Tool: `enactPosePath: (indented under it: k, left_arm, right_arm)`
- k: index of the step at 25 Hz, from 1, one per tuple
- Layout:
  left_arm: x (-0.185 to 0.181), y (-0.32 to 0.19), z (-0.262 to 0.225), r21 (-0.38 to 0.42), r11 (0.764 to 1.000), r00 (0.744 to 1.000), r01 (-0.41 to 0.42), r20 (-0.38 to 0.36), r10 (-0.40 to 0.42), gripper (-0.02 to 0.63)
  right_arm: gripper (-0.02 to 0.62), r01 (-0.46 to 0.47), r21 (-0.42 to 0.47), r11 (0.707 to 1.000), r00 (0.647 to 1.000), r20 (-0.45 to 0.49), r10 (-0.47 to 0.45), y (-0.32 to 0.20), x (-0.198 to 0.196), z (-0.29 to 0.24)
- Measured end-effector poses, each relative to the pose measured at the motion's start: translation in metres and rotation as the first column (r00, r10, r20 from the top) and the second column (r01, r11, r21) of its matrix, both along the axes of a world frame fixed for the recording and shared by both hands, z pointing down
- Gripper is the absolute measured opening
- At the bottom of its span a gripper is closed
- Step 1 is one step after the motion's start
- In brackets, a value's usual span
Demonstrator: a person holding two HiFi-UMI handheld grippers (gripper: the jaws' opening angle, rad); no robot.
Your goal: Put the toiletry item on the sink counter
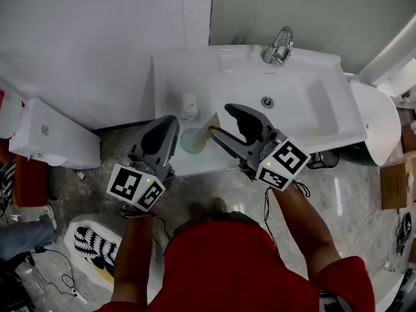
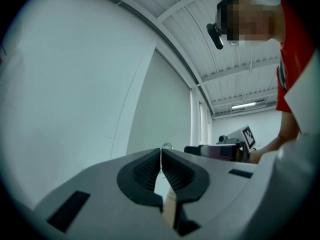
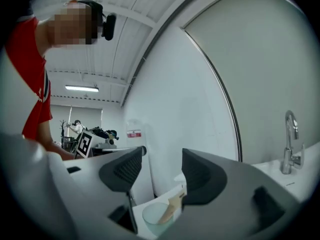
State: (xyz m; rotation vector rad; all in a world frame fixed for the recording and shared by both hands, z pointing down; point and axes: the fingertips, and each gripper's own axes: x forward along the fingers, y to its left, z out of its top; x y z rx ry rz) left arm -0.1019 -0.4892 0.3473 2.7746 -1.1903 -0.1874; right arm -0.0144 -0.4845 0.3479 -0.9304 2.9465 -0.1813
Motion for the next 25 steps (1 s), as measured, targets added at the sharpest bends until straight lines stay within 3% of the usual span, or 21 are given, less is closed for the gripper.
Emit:
enactPosePath:
  k: [2,3,5,6,25]
  left_arm:
    - [0.003,0.002,-0.006,0.013,1.0,1.0,-0.006,0.002,0.006,0.023]
    - [0.004,0.004,-0.009,0.02,1.0,1.0,-0.009,0.002,0.009,0.025]
    - [0.007,0.007,-0.017,0.037,0.999,1.0,-0.014,0.0,0.014,0.023]
    - [0.008,0.009,-0.021,0.046,0.999,1.0,-0.018,-0.002,0.018,0.023]
    - [0.025,0.029,-0.036,0.075,0.995,0.998,-0.065,0.006,0.065,0.023]
  right_arm:
    - [0.259,0.019,0.041,0.999,1.0,0.002,-0.019,0.003,-0.004,-0.017]
    - [0.222,0.016,0.063,0.998,1.0,-0.006,-0.015,0.004,-0.006,-0.023]
    - [0.063,-0.003,0.102,0.995,0.999,-0.035,0.007,0.004,-0.007,-0.031]
    - [0.051,-0.005,0.114,0.994,0.999,-0.049,0.011,0.005,-0.008,-0.032]
    - [0.029,0.027,0.151,0.988,0.995,-0.101,-0.012,0.023,-0.022,-0.035]
